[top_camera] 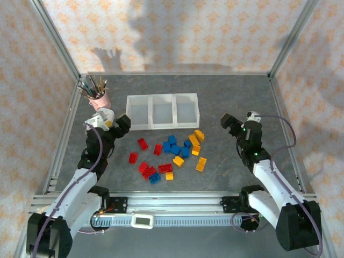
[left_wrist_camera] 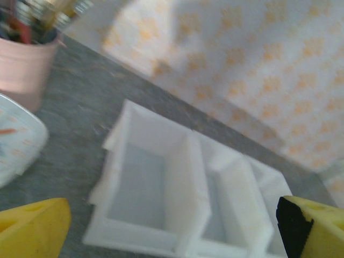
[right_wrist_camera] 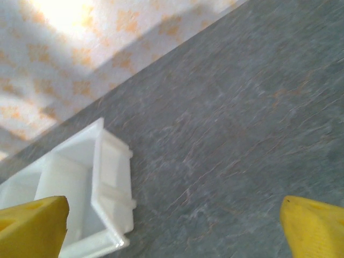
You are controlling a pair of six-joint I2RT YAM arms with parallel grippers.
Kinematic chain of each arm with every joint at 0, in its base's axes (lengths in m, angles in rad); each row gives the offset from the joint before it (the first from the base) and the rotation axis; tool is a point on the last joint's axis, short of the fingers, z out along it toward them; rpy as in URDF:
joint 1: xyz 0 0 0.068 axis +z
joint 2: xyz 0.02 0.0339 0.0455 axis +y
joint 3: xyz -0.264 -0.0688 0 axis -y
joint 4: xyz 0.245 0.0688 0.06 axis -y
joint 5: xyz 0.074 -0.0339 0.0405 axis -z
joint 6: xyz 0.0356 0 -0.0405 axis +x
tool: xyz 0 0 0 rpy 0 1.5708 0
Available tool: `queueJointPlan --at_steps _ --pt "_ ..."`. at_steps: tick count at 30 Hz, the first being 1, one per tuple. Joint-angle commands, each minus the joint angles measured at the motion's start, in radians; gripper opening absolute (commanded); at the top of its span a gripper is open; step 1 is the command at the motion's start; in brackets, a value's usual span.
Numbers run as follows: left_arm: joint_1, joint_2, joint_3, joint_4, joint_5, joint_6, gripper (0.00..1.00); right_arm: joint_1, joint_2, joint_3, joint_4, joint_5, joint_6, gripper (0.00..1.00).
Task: Sort the legos into containers by color
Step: Pick up the lego from the middle-left of the table.
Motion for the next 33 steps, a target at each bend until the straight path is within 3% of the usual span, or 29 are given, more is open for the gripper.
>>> queueJointPlan --at_steps 1,11,17,28,33 --pt "-0.084 -0.001 0.049 -0.094 0.029 -0.015 0.99 0.043 0.025 0.058 -0.092 -0.041 -0.011 1.0" --pt "-0.398 0.154 0.157 -0.228 -0.075 -0.095 0.99 0.253 0.114 0.106 -0.237 -0.042 0.017 1.0" --pt "-0.539 0.29 0.223 -0.268 -0.116 -0.148 0.97 0.342 0.14 0.09 -0.275 -0.029 0.07 1.0" --pt "-0.783 0.571 0.462 -0.494 -0.165 -0.057 0.87 0.394 0.111 0.063 -0.404 -0.078 0.124 1.0" --pt "-0.822 0.686 0.521 -0.545 -0.167 -0.008 0.85 0.394 0.07 0.066 -0.47 -0.038 0.129 1.0"
